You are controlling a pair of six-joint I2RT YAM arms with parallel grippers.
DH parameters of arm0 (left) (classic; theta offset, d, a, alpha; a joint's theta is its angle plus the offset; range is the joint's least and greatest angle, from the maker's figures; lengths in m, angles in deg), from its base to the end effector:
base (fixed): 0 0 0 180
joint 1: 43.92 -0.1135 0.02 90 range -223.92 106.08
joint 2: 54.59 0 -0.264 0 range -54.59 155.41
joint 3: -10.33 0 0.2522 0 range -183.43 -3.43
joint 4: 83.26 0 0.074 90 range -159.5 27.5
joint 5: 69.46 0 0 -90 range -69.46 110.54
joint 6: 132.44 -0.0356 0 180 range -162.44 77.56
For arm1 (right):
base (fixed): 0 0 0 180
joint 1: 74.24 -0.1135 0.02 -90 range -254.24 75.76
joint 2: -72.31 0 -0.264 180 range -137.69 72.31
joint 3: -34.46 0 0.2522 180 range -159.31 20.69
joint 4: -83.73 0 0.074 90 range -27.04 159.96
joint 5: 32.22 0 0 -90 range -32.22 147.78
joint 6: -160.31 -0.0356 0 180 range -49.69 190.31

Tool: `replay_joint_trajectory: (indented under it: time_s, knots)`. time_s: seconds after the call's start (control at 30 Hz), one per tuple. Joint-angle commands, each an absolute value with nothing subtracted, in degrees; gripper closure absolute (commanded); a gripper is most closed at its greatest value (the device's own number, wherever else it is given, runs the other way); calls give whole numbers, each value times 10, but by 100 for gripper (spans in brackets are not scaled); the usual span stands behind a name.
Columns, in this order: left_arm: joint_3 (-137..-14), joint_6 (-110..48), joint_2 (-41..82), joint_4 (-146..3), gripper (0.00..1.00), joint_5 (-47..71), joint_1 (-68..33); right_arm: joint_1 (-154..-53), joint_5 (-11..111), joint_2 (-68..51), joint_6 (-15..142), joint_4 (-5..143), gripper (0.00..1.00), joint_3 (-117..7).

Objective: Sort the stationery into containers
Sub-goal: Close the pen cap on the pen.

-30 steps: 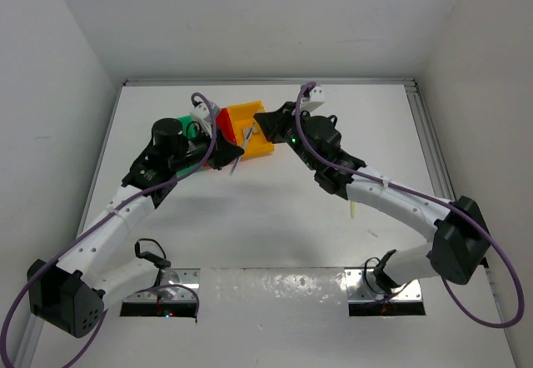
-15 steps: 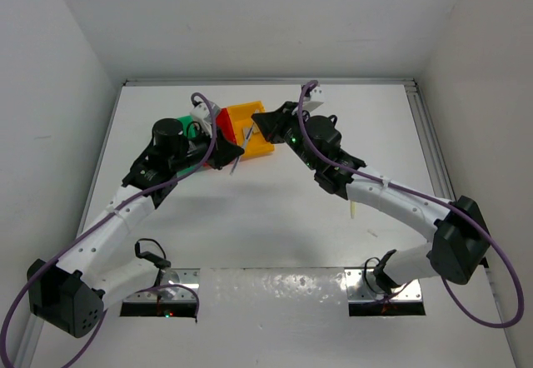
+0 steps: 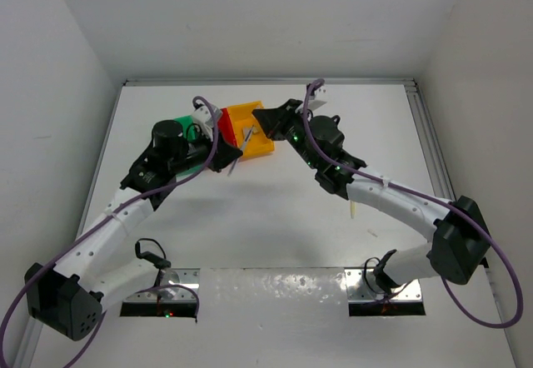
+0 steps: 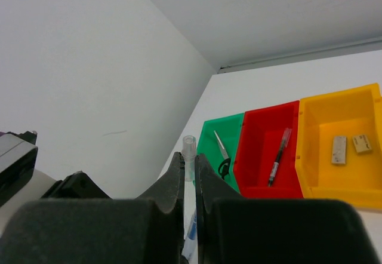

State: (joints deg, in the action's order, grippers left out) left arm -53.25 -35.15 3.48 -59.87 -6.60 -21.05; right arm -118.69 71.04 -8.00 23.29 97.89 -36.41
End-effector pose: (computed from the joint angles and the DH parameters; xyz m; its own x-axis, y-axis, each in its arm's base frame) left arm 0.2074 -0.1051 0.3293 -0.3752 0.0357 -0.9262 0.7039 0.6611 -0.2597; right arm 0.2432 0.2271 0.3413 -0.3392 0.6647 -0.6656 -0.3964 0.5407 0.7420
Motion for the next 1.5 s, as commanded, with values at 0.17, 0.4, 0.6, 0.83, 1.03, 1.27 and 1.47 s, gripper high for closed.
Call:
replay_joint_trajectory:
  time_s: [0.17,0.4,0.6,0.83,1.03,1.27,1.47]
  knots:
    - [-548,-366,14,-615,100,-60,-199,-1196,712,-73,225,1025,100,-360]
    - [-541,-375,-7,-628,100,-48,-199,-1197,724,-60,242,1018,100,-352]
    - [-500,-382,-52,-707,100,-34,-199,-1213,709,-41,321,1020,100,-364]
    - [-418,-405,-89,-844,100,-99,-194,-1233,679,16,432,999,100,-383]
    - [-367,-348,-89,-976,100,-108,-171,-1253,661,41,496,972,100,-399]
    - [-345,-284,-96,-1041,100,-83,-158,-1274,684,39,532,965,100,-405]
    - [-345,-269,-114,-1029,100,-68,-158,-1279,700,49,549,961,100,-402]
